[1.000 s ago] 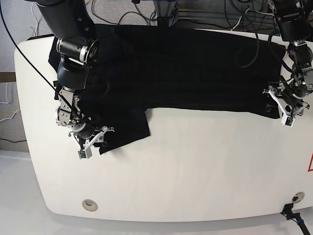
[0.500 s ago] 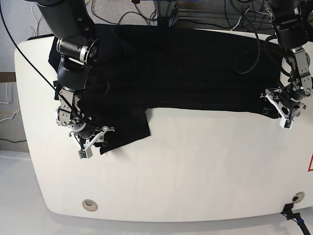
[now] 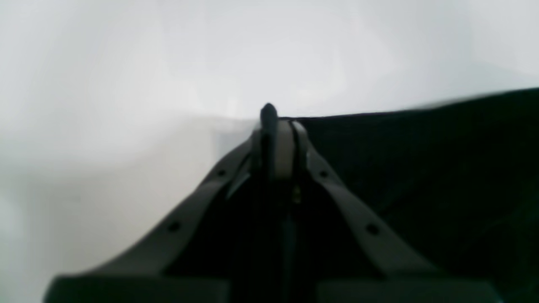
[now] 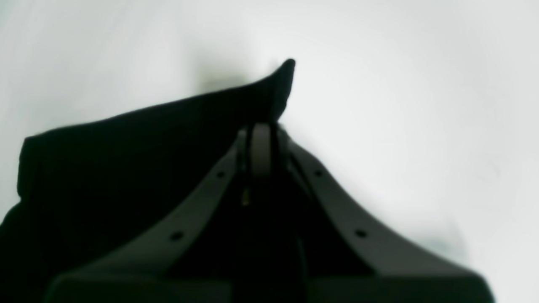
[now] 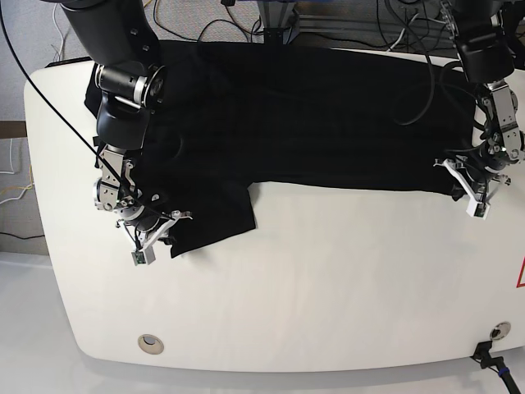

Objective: Fold the T-shirt properly
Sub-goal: 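Regrasp the shirt's hem corners with both grippers, then fold the hem over onto the collar half with both grippers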

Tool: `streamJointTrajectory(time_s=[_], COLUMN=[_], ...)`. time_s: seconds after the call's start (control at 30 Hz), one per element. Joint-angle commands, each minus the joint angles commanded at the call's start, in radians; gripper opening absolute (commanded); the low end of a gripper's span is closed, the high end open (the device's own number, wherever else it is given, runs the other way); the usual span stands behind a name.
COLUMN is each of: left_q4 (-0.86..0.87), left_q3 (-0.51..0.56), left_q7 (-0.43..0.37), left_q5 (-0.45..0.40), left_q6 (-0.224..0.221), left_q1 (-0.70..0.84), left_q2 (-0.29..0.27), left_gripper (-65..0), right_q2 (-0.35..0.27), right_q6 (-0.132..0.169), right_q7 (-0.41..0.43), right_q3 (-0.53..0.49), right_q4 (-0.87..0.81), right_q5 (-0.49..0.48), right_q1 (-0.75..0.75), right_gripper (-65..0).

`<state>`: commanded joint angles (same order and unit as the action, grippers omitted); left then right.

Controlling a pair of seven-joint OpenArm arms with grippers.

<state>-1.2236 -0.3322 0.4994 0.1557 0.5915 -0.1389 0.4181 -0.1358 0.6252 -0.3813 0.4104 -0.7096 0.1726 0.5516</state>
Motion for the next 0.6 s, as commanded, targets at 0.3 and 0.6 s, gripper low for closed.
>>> streamJointTrajectory(time_s=[0.3,0.6], left_q4=[-0.23,-0.391], left_q3=[0.0,-0.051], left_q7=[0.005,0.006], left_q5=[0.0,0.0], left_q6=[0.0,0.0], left_q1=[0.055,0.178], left_q2=[0.002,0.003], left_gripper=[-65.0,-65.0], right_q2=[-0.002,-0.006], right_q6=[0.048,0.048], right_q7=[-0.397,-0.73], right_q3=[-0.003,-0.003], right_q4=[-0.359,-0.733], right_q5=[-0.161,-0.325], right_q1=[-0.04,-0.215], right_gripper=[-65.0,-65.0])
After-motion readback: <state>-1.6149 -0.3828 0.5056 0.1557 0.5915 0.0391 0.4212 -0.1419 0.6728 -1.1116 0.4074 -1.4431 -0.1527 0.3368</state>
